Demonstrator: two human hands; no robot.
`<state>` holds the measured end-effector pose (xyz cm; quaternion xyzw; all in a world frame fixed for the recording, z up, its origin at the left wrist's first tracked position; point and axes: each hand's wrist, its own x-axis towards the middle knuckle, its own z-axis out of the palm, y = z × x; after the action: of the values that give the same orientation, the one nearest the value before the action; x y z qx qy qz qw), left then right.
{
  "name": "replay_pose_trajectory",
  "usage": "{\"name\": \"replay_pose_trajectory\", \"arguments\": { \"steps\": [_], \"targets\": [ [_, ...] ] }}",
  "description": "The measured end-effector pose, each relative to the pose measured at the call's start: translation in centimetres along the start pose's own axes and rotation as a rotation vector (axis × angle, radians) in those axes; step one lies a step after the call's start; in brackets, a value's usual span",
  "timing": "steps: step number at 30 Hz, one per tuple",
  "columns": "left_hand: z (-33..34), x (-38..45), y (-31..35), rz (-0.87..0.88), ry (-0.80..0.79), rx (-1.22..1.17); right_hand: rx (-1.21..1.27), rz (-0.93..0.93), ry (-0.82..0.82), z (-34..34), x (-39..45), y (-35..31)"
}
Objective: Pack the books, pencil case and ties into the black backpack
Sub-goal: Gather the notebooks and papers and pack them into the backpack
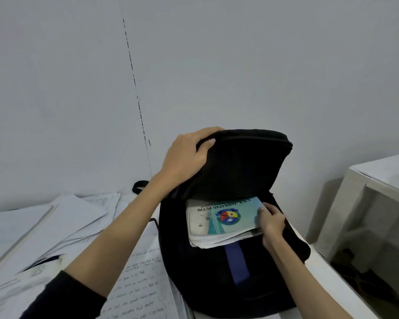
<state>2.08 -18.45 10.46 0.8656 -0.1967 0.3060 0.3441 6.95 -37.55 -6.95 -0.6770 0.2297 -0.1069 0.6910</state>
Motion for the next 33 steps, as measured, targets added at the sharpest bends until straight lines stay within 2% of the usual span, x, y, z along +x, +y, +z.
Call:
{"name": "replay_pose_trajectory", "arguments": {
  "steps": [6,7,9,10,12,15,18,22,27,33],
  "targets": [
    [-0.1,0.2,-0.5,-0.017,-0.004,-0.013,-0.925,-0.564,-0.127,-0.8,0.1,0.4],
    [-0.1,0.2,-0.7,-0.022,-0.005,-0.014,-1.073,-0.604,-0.215,-1.2,0.3,0.4],
    [0.0,0.0,-0.9,-0.03,-0.013,-0.019,-1.191,-0.54,-0.493,-2.0,0.9,0.6],
    [0.1,-0.1,-1.1,-0.03,-0.017,-0.022,-1.176,-0.492,-0.61,-2.4,1.3,0.7],
    [0.1,-0.3,-1.3,-0.031,-0.018,-0.026,-1.061,-0.492,-0.682,-3.2,2.1,1.2],
    [0.1,-0.6,-1.5,-0.034,-0.018,-0.037,-0.822,-0.541,-0.562,-3.8,2.1,2.0],
    [0.3,-0.7,-1.5,-0.035,-0.026,-0.039,-0.594,-0.428,-0.373,-4.0,1.6,2.5],
    [0.5,-0.6,-1.4,-0.029,-0.036,-0.04,-0.587,-0.408,-0.33,-4.1,1.3,2.7],
    [0.7,-0.7,-1.8,-0.039,-0.03,-0.045,-0.557,-0.381,-0.419,-4.8,1.7,2.9],
    [1.1,-1.1,-2.6,-0.103,-0.009,-0.052,-0.488,-0.372,-0.163,-4.7,-0.2,1.9]
  ]
}}
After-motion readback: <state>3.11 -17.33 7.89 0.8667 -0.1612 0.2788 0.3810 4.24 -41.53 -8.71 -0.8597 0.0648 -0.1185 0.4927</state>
